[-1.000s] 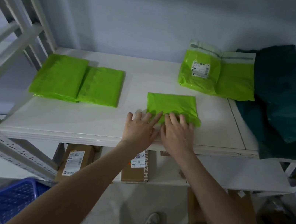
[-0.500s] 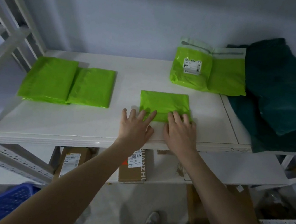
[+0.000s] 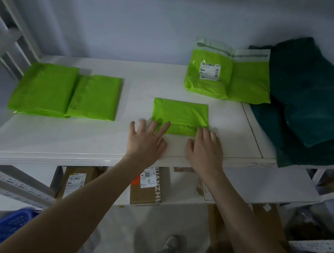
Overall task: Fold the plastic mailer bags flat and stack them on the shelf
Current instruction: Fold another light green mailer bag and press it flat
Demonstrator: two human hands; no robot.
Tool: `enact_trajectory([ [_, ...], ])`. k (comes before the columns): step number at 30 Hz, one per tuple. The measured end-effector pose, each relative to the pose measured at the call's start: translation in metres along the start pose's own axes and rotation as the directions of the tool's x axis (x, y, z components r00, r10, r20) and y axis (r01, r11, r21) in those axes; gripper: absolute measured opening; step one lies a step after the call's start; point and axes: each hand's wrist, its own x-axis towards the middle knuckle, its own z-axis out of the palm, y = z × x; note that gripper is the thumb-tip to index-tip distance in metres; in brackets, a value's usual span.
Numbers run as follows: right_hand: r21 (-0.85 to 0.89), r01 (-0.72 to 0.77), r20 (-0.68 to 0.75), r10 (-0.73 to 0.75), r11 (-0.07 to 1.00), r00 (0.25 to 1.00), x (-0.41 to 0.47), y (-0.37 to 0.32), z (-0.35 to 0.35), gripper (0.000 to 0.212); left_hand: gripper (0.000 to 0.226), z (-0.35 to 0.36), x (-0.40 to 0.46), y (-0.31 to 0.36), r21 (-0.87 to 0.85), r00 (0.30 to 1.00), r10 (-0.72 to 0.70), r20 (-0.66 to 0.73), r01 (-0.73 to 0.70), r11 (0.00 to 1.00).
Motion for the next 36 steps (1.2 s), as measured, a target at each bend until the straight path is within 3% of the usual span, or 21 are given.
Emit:
enact_trajectory([
  [6, -0.043, -0.018, -0.012, 0.018, 0.999, 1.0, -0.006, 0.007, 0.003, 0.051, 0.055, 0.002, 0.0, 0.001, -0.009, 1.0, -0.017, -0.009, 0.017, 1.0],
  [13, -0.027, -0.166, 0.065, 0.167, 0.986, 0.984, -0.013, 0.002, 0.005, 0.062, 0.054, 0.004, -0.003, 0.003, -0.046, 0.999, -0.032, -0.036, 0.031, 0.998],
  [18, -0.031, -0.124, 0.091, 0.127, 0.992, 0.988, -0.011, 0.011, -0.006, 0.074, 0.051, -0.001, -0.002, 0.005, -0.179, 0.997, -0.073, -0.017, 0.069, 0.981],
  [22, 0.06, -0.156, 0.11, 0.149, 0.986, 0.983, -0.006, 0.014, -0.013, 0.046, 0.048, -0.005, 0.001, 0.001, -0.324, 0.995, -0.091, 0.045, 0.101, 0.941],
  [25, 0.173, -0.217, 0.116, 0.198, 0.961, 0.973, 0.006, 0.012, -0.023, 0.037, 0.05, -0.005, 0.005, -0.002, -0.378, 0.991, -0.089, 0.1, 0.121, 0.918],
  [30, 0.422, -0.274, 0.26, 0.174, 0.864, 0.95, 0.032, 0.007, -0.035, 0.045, 0.042, -0.015, 0.026, -0.004, -0.662, 0.975, -0.213, 0.061, 0.199, 0.722],
  [34, 0.622, -0.334, 0.267, 0.209, 0.708, 0.941, 0.05, 0.002, -0.045, 0.048, 0.03, -0.034, 0.047, -0.012, -0.877, 0.944, -0.327, 0.037, 0.188, 0.442],
  [36, 0.613, -0.292, 0.237, 0.181, 0.734, 0.954, 0.06, 0.002, -0.049, 0.049, 0.021, -0.045, 0.058, -0.016, -0.936, 0.911, -0.411, 0.023, 0.164, 0.312],
])
